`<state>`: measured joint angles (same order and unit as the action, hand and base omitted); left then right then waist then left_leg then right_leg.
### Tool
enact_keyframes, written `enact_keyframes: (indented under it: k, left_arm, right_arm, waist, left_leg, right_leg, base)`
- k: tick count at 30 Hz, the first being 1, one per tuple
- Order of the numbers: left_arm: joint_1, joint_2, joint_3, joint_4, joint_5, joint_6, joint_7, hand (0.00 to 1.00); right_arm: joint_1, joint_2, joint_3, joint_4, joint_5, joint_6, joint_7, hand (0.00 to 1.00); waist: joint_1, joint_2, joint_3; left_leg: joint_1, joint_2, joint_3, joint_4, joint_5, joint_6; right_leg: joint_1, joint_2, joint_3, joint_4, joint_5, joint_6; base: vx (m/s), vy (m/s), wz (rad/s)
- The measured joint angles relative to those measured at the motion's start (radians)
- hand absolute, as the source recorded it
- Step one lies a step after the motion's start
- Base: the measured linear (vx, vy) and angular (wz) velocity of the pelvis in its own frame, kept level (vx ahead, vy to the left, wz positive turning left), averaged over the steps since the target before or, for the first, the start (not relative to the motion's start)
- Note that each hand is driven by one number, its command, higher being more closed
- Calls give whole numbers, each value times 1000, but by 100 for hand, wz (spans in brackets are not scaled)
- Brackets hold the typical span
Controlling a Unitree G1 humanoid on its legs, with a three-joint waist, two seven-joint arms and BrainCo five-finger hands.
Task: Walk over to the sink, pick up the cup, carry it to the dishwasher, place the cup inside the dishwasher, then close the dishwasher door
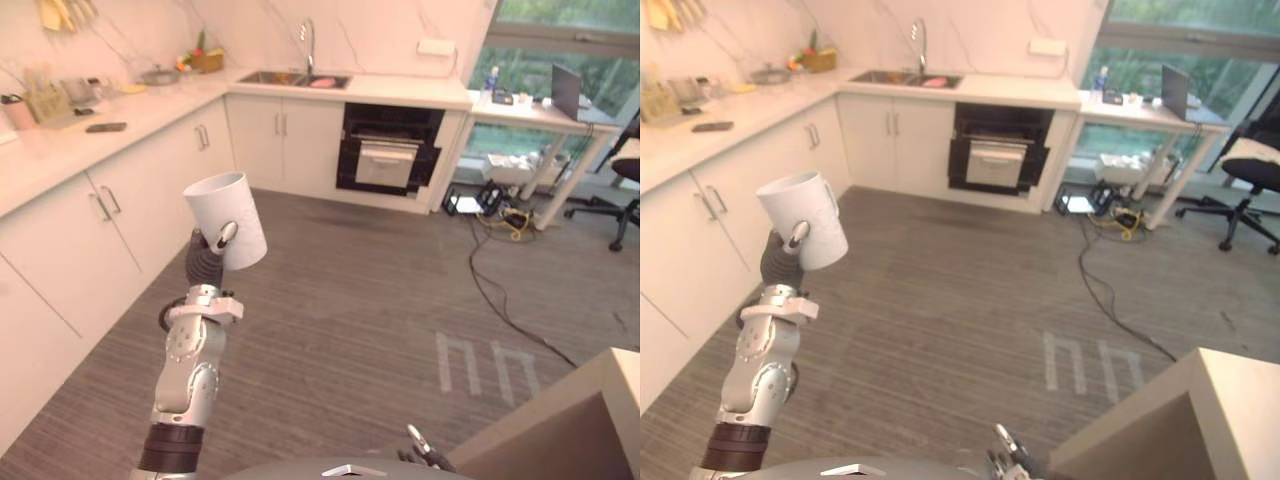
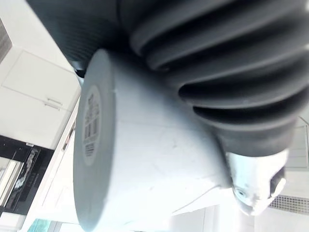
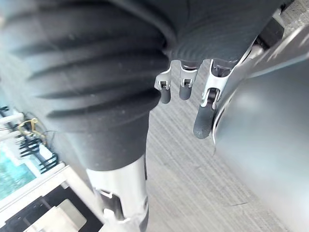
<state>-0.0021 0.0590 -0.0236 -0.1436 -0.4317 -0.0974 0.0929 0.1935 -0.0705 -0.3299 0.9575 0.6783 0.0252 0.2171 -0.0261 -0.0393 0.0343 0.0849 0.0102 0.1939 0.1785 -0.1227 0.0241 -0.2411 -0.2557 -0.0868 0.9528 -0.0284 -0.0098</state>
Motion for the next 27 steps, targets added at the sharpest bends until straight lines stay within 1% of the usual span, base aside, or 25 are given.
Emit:
enact_keyframes:
  k: [2, 3, 4, 5, 6, 7, 8, 9, 11, 12, 13, 14, 15, 16, 17, 18, 19, 20, 21, 22, 23, 24, 25, 26, 27]
  left_arm:
    - [-1, 10, 22, 0, -2, -11, 4, 100]
    - [-9, 23, 26, -7, -15, -41, 0, 100]
    - [-13, 23, 23, -12, -19, -43, -3, 100]
    - [-15, 23, 19, -22, -19, -41, -11, 100]
    - [-15, 23, 17, -28, -18, -39, -14, 100]
    - [-15, 20, 14, -52, -19, -34, -23, 100]
    - [-13, 15, 6, -57, -22, -32, -40, 100]
    - [-11, 14, 0, -56, -27, -32, -49, 100]
    - [3, 8, -23, -83, -29, -34, -99, 100]
    - [8, 7, -25, -91, -28, -39, -111, 100]
    - [36, -5, -28, -93, -26, -44, -123, 100]
    - [82, -17, -36, -96, -26, -43, -123, 100]
    - [93, -34, -43, -96, -26, -41, -124, 100]
    - [126, -73, -59, -97, -26, -40, -125, 100]
    - [156, -99, -52, -111, -27, -41, -132, 100]
    - [169, -108, -43, -123, -29, -42, -135, 100]
    - [192, -114, -20, -142, -31, -46, -143, 100]
    - [211, -111, -6, -166, -36, -51, -144, 100]
    - [221, -109, -1, -176, -36, -56, -145, 100]
    - [240, -106, 8, -194, -36, -65, -145, 100]
    - [245, -105, 10, -202, -36, -68, -145, 100]
    - [252, -105, 17, -215, -36, -77, -145, 100]
    - [265, -105, 23, -229, -36, -79, -144, 100]
    - [273, -106, 22, -239, -36, -79, -145, 100]
    - [297, -109, 23, -262, -35, -79, -149, 100]
  right_arm:
    - [5, 24, -12, -2, 1, -6, 1, 0]
    - [9, 52, -30, -7, 4, -9, 4, 0]
    - [6, 64, -33, -11, 5, -8, 4, 0]
    - [11, 77, -36, -21, 11, -8, 3, 0]
    - [14, 83, -36, -26, 15, -8, 3, 0]
    - [29, 96, -35, -41, 22, -16, 3, 0]
    - [37, 93, -30, -39, 20, -22, 1, 0]
    - [39, 92, -26, -38, 17, -21, -1, 0]
    - [94, 100, -22, -37, 1, -34, -3, 0]
    - [99, 98, -16, -37, -1, -42, -4, 0]
    - [107, 84, 1, -37, -4, -64, -7, 0]
    - [123, 74, 17, -37, -7, -92, -6, 0]
    - [117, 66, 17, -36, -7, -107, -8, 0]
    - [114, 50, 23, -52, -8, -128, -8, 0]
    - [128, 33, 47, -92, -20, -155, -7, 0]
    - [129, 26, 61, -111, -27, -164, -6, 0]
    - [133, 11, 101, -157, -50, -185, -7, 0]
    - [125, -7, 143, -221, -56, -198, -8, 0]
    - [117, -14, 165, -259, -56, -200, -8, 0]
    - [93, -24, 207, -335, -54, -203, -7, 0]
    - [77, -25, 220, -371, -54, -203, -7, 0]
    - [31, -26, 252, -424, -55, -201, -8, 0]
    - [-18, -24, 284, -453, -55, -197, -10, 0]
    - [-35, -24, 297, -467, -55, -195, -13, 0]
    - [-65, -24, 315, -477, -54, -194, -31, 0]
  waist:
    - [0, 4, -3]
    - [2, -10, 5]
    - [3, -15, 8]
    - [0, -21, 12]
    - [-2, -22, 15]
    - [-9, -23, 42]
    - [-8, -20, 62]
    - [-8, -22, 65]
    - [-15, -20, 59]
    - [-14, -17, 57]
    - [-21, 1, 42]
    - [-35, 34, 20]
    - [-37, 48, 31]
    - [-27, 81, 39]
    - [-29, 97, 34]
    - [-26, 103, 37]
    - [-12, 116, 41]
    - [9, 118, 42]
    - [20, 113, 42]
    - [44, 101, 40]
    - [58, 97, 38]
    - [75, 86, 38]
    - [77, 72, 33]
    - [78, 67, 30]
    - [84, 66, 35]
  left_leg:
    - [7, 21, 1, -14, 4, 6]
    - [8, 42, 2, -54, 8, 11]
    - [11, 43, 2, -76, 8, 12]
    - [17, 42, 6, -109, 9, 13]
    - [18, 42, 9, -119, 10, 14]
    - [23, 41, 16, -106, 10, 15]
    - [26, 41, 16, -53, -2, -3]
    - [34, 40, 15, -27, -26, -17]
    - [39, 40, -28, 58, -105, -35]
    - [37, 43, -34, 69, -121, -41]
    - [49, 63, -51, 53, -138, -54]
    - [51, 80, -63, 143, -158, -47]
    - [15, 90, -76, 324, -165, -67]
    - [-29, 97, -91, 594, -46, -118]
    - [-56, 134, -85, 704, 77, -163]
    - [-80, 156, -79, 765, 171, -157]
    - [-146, 200, -73, 906, 349, -129]
    - [-232, 220, -70, 1022, 263, -126]
    - [-270, 222, -62, 1046, 212, -113]
    - [-331, 223, -31, 1011, 109, -68]
    - [-353, 226, -12, 963, 58, -57]
    - [-381, 223, 23, 806, -7, -60]
    - [-375, 196, 49, 549, -24, -64]
    - [-369, 177, 58, 409, -19, -67]
    - [-373, 147, 58, 149, 29, -100]
  right_leg:
    - [-26, 39, -32, -35, -64, 21]
    - [-37, 92, -112, -253, -82, 46]
    - [-37, 109, -130, -366, -67, 55]
    - [-36, 133, -141, -546, -26, 71]
    - [-35, 142, -141, -614, -4, 80]
    - [-26, 155, -136, -766, 52, 96]
    - [-11, 152, -121, -782, 70, 94]
    - [0, 147, -107, -769, 69, 86]
    - [36, 139, -62, -686, 33, 24]
    - [40, 140, -61, -674, 43, 10]
    - [33, 157, -86, -638, 24, -1]
    - [44, 170, -121, -632, -25, -12]
    - [57, 179, -127, -617, -47, -18]
    - [92, 201, -137, -593, -94, -27]
    - [132, 229, -149, -588, -134, -33]
    - [160, 243, -144, -596, -149, -38]
    - [221, 272, -120, -630, -163, -51]
    - [263, 291, -97, -652, -180, -57]
    - [283, 294, -83, -668, -185, -57]
    - [324, 293, -55, -707, -188, -55]
    - [345, 292, -40, -728, -189, -54]
    - [373, 285, -10, -749, -190, -50]
    - [394, 267, 5, -753, -205, -41]
    - [404, 257, 12, -751, -215, -36]
    - [443, 241, 22, -766, -238, -20]
  base:
    - [16, 51, 9]
    - [27, -16, 5]
    - [58, -38, 8]
    - [137, -57, 5]
    - [208, -85, 5]
    - [227, -117, -1]
    - [180, -115, 1]
    - [228, -161, 17]
    - [372, -209, 44]
    - [411, -221, 41]
    - [421, -193, 40]
    - [445, -173, 39]
    - [617, -166, 28]
    - [634, -161, 17]
    - [633, -162, 7]
    - [494, -106, -10]
    - [458, -66, -45]
    - [447, -50, -55]
    - [418, -45, -74]
    - [333, -29, -69]
    - [410, -3, -88]
    - [437, 48, -73]
    - [456, 71, -58]
    - [630, 167, -35]
    - [554, 178, -13]
